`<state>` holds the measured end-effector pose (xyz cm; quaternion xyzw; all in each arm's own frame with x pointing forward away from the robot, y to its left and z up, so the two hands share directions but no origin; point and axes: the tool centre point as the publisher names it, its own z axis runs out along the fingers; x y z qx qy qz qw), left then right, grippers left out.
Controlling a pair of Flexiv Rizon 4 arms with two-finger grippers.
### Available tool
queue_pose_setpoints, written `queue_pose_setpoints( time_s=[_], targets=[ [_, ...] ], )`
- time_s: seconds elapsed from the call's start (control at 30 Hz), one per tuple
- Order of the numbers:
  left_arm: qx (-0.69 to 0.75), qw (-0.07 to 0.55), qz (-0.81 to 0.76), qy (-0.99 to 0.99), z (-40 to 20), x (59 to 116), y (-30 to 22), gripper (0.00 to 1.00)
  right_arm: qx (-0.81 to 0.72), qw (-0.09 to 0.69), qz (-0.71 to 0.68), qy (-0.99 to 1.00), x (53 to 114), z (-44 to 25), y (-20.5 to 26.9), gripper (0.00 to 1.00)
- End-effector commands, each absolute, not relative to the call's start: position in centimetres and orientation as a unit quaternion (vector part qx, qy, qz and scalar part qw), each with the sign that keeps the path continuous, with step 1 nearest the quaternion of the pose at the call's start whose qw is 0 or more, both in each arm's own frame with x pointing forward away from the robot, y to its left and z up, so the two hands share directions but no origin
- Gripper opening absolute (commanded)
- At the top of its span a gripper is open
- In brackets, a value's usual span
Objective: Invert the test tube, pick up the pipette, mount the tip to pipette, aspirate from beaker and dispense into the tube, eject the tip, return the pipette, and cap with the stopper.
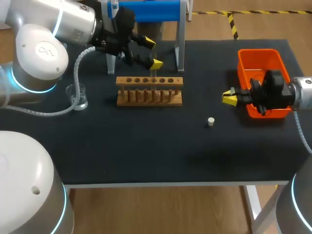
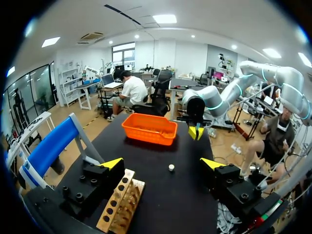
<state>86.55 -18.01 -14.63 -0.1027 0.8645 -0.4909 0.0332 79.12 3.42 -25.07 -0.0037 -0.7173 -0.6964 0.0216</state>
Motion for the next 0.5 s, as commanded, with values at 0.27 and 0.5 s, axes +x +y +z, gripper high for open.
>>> queue_pose_setpoints(
  time_s=[0.27, 0.5],
  targets=[
    [-0.103, 0.034, -0.491, 0.865, -14.7, 86.6, -18.1, 1.00, -0.004, 0.020, -0.696, -0.718, 79.0, -25.0, 3.4, 0.00],
    [-0.150, 0.055, -0.493, 0.855, -16.4, 90.0, -12.6, 1.00, -0.004, 0.020, -0.696, -0.718, 79.0, -25.0, 3.4, 0.00]
  ],
)
